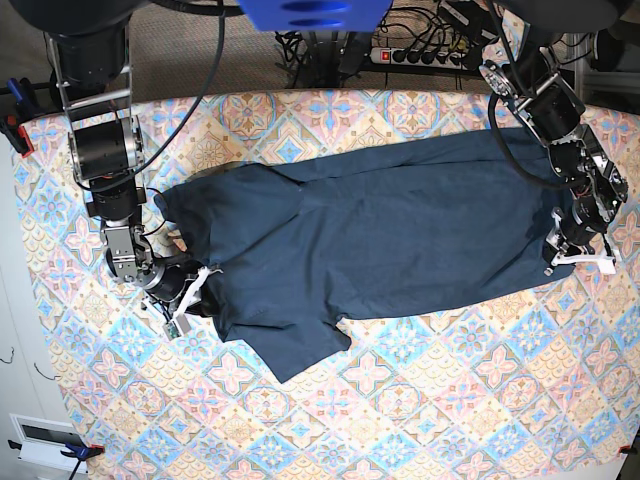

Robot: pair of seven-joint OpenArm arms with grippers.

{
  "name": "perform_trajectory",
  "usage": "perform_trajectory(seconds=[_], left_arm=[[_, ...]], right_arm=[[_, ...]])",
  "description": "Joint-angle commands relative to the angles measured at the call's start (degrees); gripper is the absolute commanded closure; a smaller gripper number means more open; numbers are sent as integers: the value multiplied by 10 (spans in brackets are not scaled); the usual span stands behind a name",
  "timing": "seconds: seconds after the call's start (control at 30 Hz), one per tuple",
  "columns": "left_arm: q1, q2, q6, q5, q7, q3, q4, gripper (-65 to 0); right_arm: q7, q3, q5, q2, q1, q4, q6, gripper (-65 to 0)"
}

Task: Layout the t-shirt on the table in an organized manner, then fold the t-shirt properly
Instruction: 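Grasp the shirt side edges and fold them lengthwise over the body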

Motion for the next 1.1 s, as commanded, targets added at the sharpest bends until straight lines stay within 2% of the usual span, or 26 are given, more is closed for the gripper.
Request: perform_trajectory(seconds=[0.0,0.13,0.23,0.33,0.4,0.53,0.67,0.8,0.87,1.07], left_arm=[[-11,-13,-3,-8,-7,-1,11,0],[-11,-13,-3,-8,-7,-1,11,0],[-11,-13,-3,-8,-7,-1,11,0],[-12,-13,-3,-8,-7,-1,11,0],[-11,-13,-3,-8,-7,-1,11,0],[-9,-13,-4,-8,-10,-1,11,0],[-9,-13,-36,-8,-9,-1,11,0],[-9,-12,-64,-9,-8,-1,11,0],[-7,-13,-75,-22,-8,-1,26,0],[77,-13,-75,-110,-7,-2,158,0]], right_arm=[[-1,1,3,4,18,6,6,0],[10,1,3,7,18,9,6,-28],[11,1,3,7,18,37,6,0],[7,1,4,15,18,73,16,-4],[-17,6,5,29,16,109,21,-4],[-67,68,1,44,-6,189,21,-4],[-102,113,0,47,-39,234,21,-4],[-117,119,0,66,-74,279,21,-4],[-117,119,0,76,-82,297,21,-4],[-117,134,5,98,-102,325,21,-4]])
